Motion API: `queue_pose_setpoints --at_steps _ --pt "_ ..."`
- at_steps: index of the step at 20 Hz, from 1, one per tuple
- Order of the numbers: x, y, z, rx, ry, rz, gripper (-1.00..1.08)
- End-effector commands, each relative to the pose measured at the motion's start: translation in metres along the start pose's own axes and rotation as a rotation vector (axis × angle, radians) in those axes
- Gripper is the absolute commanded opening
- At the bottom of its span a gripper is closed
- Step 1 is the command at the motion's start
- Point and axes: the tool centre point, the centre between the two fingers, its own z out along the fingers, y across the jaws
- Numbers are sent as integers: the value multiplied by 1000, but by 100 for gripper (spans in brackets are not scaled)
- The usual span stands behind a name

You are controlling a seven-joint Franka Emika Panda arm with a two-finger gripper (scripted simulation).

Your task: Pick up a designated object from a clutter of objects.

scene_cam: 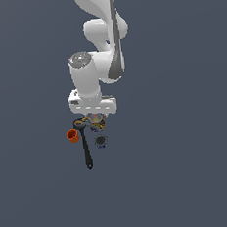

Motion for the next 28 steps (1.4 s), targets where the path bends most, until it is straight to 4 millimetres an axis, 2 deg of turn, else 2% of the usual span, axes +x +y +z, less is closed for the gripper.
queue_pose_setpoints --at_steps 1,7,14,23,28 --pt "-6 5 9 -1 3 8 100" --pt "-15 11 19 -3 6 18 100" --pt "-15 11 23 -3 5 18 100" --pt "-16 11 57 -3 6 18 100" --pt "-16 12 68 -3 6 19 100"
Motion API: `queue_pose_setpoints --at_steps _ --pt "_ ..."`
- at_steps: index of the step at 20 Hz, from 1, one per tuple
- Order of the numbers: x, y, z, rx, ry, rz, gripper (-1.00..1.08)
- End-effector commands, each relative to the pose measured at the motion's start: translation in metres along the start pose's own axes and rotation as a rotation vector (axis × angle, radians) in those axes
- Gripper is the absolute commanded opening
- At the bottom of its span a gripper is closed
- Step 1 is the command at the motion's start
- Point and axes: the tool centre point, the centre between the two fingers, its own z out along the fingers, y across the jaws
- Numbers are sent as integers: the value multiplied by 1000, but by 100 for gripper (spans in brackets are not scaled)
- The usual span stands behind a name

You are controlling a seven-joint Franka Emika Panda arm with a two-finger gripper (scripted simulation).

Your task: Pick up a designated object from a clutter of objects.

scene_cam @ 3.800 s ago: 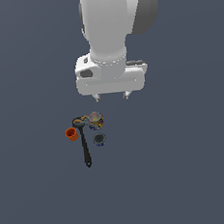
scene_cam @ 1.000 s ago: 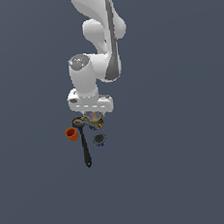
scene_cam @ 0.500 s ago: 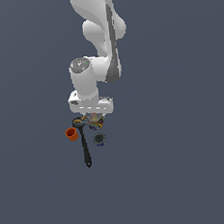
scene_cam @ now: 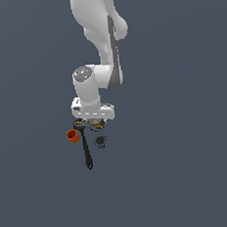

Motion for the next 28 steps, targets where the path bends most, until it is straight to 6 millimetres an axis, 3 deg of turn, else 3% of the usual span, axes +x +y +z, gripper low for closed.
queue_pose_setpoints --at_steps 1,2,3,12,13,21,28 --pt "-4 -2 8 0 -12 -3 100" --pt "-4 -2 9 0 -12 -3 100" --pt "-4 -2 9 0 -12 -3 -100" --pt "-4 -2 9 0 -12 -3 -100" --pt "3 1 0 0 10 2 -100" --pt "3 2 -15 0 9 2 -100" --pt "2 4 -51 0 7 2 -100"
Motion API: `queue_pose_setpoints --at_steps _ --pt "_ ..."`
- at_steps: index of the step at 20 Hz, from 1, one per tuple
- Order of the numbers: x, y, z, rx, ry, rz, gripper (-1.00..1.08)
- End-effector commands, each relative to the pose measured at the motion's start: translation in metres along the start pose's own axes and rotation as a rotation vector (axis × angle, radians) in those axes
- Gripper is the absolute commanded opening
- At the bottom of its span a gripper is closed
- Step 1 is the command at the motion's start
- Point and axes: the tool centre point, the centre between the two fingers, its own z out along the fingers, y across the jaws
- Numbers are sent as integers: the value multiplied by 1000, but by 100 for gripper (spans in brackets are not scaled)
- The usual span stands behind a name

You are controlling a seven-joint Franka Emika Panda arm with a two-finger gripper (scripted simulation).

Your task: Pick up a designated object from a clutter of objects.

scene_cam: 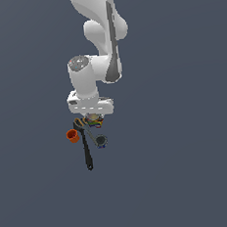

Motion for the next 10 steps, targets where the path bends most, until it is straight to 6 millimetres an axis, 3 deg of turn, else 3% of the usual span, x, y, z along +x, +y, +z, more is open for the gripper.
queue_pose_setpoints --at_steps 1,10 --pt "1 1 -17 0 3 0 -100" --pt "1 7 -94 -2 -2 0 -100"
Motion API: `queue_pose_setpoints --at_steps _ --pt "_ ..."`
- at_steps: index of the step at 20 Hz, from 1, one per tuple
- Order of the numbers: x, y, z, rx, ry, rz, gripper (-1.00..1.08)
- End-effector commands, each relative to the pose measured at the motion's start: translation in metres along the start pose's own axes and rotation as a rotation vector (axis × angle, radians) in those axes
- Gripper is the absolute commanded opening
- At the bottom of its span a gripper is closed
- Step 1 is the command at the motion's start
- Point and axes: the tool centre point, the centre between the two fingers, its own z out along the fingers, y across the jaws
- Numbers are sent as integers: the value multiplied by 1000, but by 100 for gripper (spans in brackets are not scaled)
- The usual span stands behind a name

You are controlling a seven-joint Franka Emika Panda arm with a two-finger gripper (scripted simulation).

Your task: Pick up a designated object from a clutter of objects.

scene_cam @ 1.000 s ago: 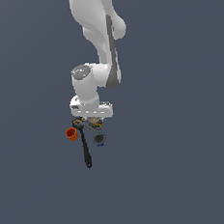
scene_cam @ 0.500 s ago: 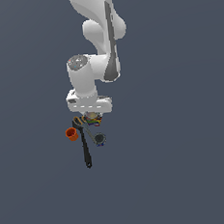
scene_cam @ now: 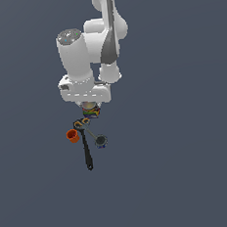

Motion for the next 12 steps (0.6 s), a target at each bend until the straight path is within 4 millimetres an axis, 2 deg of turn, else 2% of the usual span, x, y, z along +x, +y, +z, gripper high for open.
queue_pose_setpoints --at_steps 1,12 --pt "0 2 -24 -1 2 0 -100" --pt "1 8 -123 0 -4 -2 -100"
